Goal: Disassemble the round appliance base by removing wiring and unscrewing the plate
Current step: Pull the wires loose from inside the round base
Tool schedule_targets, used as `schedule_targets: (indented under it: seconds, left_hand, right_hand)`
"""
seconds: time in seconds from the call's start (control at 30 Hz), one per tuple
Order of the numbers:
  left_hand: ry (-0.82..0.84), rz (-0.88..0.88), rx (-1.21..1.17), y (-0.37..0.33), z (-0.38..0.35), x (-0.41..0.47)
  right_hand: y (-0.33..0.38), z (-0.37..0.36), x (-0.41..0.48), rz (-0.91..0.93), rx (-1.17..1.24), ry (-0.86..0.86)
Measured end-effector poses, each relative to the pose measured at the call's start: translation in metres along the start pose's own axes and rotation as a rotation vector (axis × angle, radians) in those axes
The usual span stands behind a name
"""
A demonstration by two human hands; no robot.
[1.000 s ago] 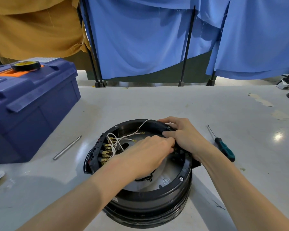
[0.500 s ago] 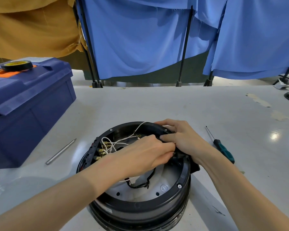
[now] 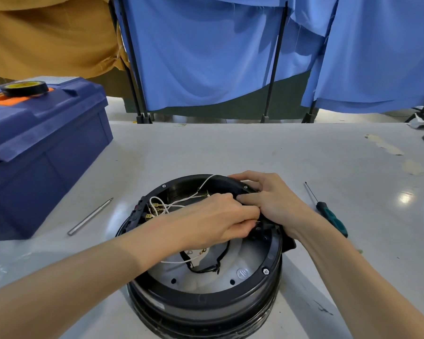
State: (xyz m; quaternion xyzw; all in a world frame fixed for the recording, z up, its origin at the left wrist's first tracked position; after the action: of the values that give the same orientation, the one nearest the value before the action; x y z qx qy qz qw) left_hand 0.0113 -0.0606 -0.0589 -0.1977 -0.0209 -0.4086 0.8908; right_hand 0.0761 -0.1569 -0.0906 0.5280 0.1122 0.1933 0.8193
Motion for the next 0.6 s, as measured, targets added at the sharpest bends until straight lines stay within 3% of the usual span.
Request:
schedule_targets:
  seconds: [0.27, 0.43, 0.6]
  left_hand:
    - [-0.027, -0.020, 0.051, 0.004, 0.001, -0.009]
    - [0.083, 0.115, 0.042, 0.013, 0.000, -0.022]
    - [0.053, 0.236, -0.021, 0.011, -0.003, -0.019]
  right_hand:
    - [0.000, 0.000, -0.001, 0.008, -0.026, -0.013]
    - [0.003, -0.001, -0.001, 0.021, -0.049, -0.013]
    - [0.006, -0.003, 0.000, 0.022, -0.062, -0.002]
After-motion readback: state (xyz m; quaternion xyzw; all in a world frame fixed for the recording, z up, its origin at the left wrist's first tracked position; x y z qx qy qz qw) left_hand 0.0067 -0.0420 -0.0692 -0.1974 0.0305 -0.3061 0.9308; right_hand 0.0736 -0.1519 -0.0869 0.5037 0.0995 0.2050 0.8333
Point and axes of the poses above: each hand's wrist, its own x-axis towards the middle knuckle, its own z-axis out of the back of the hand, y = z × x, the point moved 5 cm from there along x, towards the middle knuckle, and after that the axes turned 11 degrees about -x, right-handed, at the moved point
